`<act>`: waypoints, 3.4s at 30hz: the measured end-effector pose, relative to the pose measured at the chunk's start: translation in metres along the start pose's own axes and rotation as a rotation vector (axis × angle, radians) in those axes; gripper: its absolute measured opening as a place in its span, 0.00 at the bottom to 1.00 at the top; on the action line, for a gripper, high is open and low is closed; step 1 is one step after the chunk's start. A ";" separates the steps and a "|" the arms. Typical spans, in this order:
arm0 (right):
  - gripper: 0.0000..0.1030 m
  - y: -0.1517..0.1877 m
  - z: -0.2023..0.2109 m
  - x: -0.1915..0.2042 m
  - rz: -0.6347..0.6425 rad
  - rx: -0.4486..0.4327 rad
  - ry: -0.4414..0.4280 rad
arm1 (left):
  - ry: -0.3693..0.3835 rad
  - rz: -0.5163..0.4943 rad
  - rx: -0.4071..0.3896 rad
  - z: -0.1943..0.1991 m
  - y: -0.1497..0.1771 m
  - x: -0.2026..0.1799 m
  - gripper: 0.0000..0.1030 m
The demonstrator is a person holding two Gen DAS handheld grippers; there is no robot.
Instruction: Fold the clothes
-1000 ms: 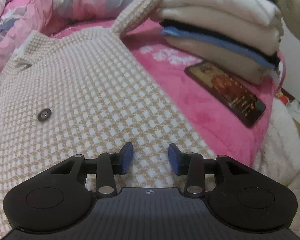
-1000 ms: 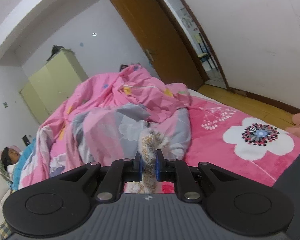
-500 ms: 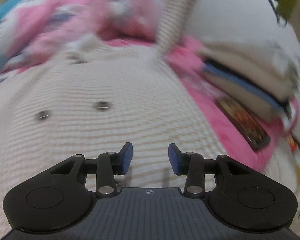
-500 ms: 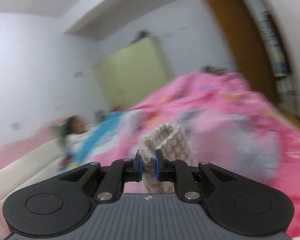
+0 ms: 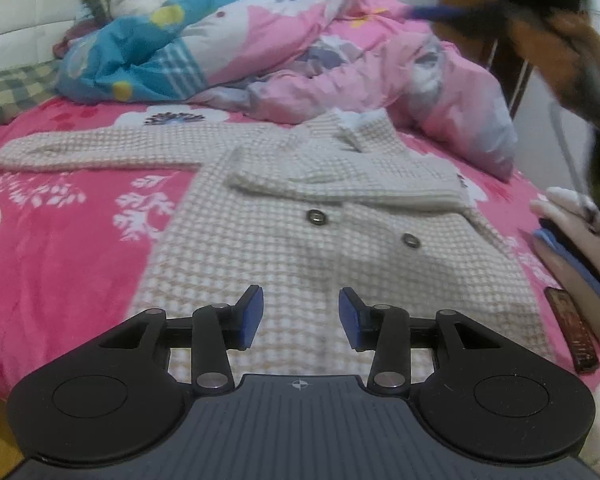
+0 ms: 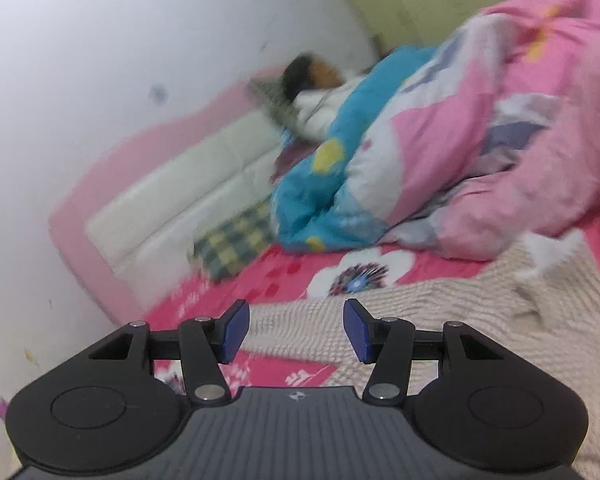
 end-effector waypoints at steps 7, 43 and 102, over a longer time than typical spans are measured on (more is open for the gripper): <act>0.52 0.043 0.112 -0.108 -0.176 -0.197 0.214 | -0.012 -0.095 -0.034 -0.029 -0.052 0.011 0.41; 0.31 0.153 0.059 -0.185 -0.014 -0.379 0.667 | 0.054 -0.700 0.075 -0.279 -0.171 -0.182 0.47; 0.41 0.187 -0.155 -0.046 0.879 0.077 0.422 | -0.055 0.182 0.114 -0.147 -0.076 0.088 0.57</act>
Point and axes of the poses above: each gripper's, at about its wrist camera, not at the fingertips, and z roughly against the way its jaws point, x to its left, y to its underside, the point moved 6 cm from there along -z, roughly the way its jaws point, and after that the axes turned 10 degrees about -z, right-handed, at the moved point
